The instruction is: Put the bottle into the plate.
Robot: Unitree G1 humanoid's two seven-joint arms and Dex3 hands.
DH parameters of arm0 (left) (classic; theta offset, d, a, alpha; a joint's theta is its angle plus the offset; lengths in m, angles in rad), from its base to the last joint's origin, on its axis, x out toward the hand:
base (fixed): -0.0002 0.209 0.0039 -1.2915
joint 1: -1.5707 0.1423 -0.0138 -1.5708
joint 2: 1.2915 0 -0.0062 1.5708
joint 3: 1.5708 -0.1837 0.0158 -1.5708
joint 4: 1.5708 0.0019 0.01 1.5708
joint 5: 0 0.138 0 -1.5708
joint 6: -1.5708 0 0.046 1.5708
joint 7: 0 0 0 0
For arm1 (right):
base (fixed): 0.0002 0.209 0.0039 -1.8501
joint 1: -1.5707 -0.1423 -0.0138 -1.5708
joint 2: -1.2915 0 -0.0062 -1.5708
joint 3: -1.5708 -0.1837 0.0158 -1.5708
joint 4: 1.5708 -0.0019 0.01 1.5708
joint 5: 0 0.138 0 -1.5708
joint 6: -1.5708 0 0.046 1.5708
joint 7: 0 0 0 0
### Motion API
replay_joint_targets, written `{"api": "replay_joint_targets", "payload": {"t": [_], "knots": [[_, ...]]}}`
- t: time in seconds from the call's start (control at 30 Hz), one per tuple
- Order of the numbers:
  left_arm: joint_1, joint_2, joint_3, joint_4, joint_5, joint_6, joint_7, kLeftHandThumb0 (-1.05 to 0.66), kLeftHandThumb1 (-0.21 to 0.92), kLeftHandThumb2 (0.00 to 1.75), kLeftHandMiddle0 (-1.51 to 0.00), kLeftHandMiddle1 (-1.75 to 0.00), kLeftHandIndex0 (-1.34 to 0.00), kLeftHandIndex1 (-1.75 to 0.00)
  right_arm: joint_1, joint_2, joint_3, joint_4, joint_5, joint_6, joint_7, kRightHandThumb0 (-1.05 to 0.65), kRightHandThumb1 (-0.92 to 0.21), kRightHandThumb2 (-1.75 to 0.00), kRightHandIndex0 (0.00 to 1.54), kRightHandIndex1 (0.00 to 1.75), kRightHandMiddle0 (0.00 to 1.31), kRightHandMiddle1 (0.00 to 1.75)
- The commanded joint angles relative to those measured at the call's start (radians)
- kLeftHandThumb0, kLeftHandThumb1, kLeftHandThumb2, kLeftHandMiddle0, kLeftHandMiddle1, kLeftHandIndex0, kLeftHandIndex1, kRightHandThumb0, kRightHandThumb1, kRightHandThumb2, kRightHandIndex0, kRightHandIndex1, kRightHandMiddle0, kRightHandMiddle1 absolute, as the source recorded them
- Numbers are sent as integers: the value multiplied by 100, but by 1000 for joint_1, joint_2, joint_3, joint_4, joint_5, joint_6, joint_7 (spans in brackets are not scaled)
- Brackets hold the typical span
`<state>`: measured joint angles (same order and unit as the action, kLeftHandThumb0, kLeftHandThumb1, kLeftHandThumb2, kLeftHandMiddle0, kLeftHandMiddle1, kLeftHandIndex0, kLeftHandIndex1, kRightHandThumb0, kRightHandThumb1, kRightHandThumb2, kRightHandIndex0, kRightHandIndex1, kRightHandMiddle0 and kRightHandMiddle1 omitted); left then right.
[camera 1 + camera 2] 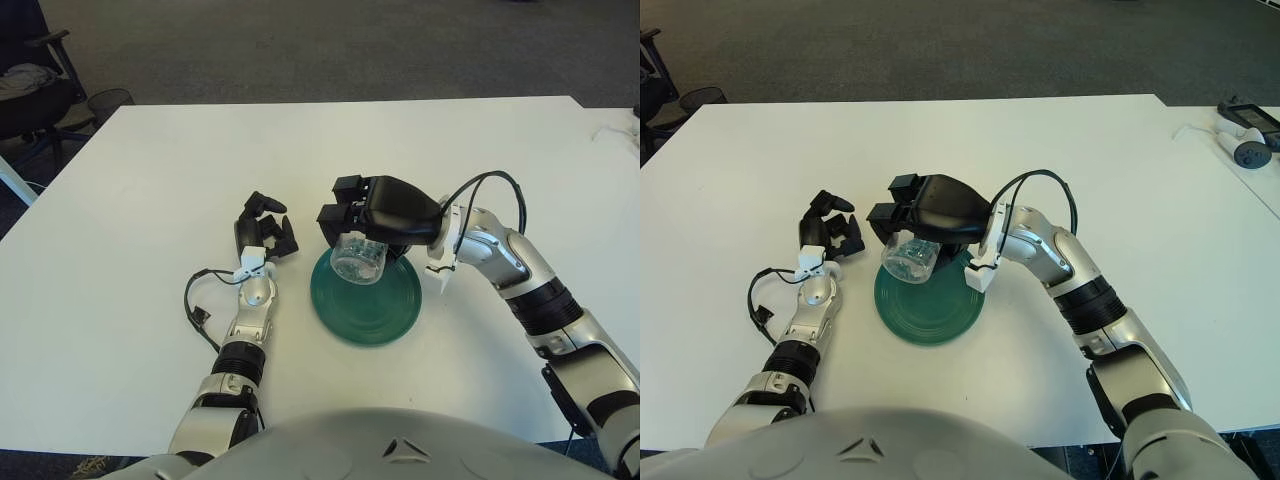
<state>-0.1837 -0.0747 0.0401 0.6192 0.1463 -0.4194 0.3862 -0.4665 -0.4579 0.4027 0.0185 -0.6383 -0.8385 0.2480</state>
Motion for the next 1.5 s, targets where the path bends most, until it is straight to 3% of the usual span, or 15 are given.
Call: {"api": "replay_joint_targets", "payload": {"t": [0.0,0.6,1.07,1.17,1.27,1.4,1.47], "knots": [[52,4,-2,31,-14,30,-32,-54,15,152,-124,-175,-75,-175,-11,-7,-2,24,-45,-20,-27,0,-6,-161,81,175,56,175],[64,2,12,2,-42,53,-67,-54,16,151,-124,-175,-74,-175,-9,0,-1,37,-77,-31,-56,0,-13,-154,76,175,51,175],[71,0,17,-12,-47,64,-65,-54,15,152,-124,-175,-75,-175,35,-1,9,-7,-87,-41,-67,0,-4,-164,83,175,59,173],[71,-2,20,-14,-50,63,-66,-54,15,152,-124,-175,-75,-175,40,0,10,-14,-83,-44,-67,-1,-8,-153,79,175,67,155],[72,-3,20,-18,-49,67,-65,-55,14,153,-124,-175,-75,-175,41,3,9,-12,-79,-50,-74,-1,-22,-141,61,175,57,167],[73,0,17,-21,-39,69,-59,-55,14,153,-124,-175,-75,-175,44,8,6,-12,-79,-61,-84,-1,-29,-135,53,175,52,172],[73,3,13,-21,-28,69,-52,-55,14,153,-125,-175,-75,-175,46,7,4,-16,-84,-66,-89,-1,-31,-125,56,175,59,151]]}}
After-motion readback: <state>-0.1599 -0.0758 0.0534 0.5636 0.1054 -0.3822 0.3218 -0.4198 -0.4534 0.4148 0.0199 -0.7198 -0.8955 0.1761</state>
